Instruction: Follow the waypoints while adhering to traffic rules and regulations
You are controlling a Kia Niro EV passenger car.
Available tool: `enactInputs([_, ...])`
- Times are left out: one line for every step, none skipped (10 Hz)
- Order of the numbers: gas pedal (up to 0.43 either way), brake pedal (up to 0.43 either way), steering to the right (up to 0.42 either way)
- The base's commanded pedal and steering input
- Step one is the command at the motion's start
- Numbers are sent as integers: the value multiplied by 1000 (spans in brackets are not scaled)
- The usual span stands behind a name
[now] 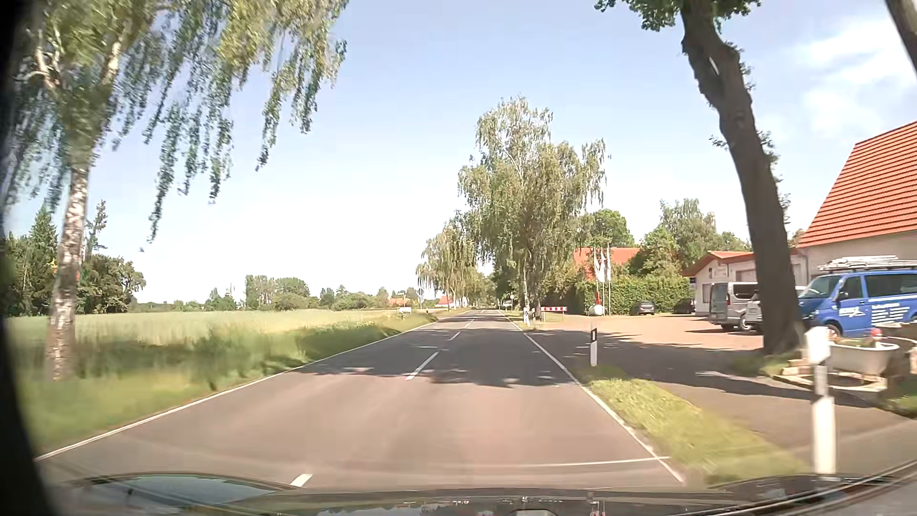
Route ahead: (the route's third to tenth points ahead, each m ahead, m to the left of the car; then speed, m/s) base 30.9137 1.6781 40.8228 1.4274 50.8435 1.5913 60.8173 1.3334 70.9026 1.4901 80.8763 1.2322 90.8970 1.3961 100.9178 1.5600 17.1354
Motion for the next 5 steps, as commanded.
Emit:
enactInputs([248, 0, -1])
enactInputs([248, 0, -1])
enactInputs([248, 0, -1])
enactInputs([248, 0, 0])
enactInputs([248, 0, 0])
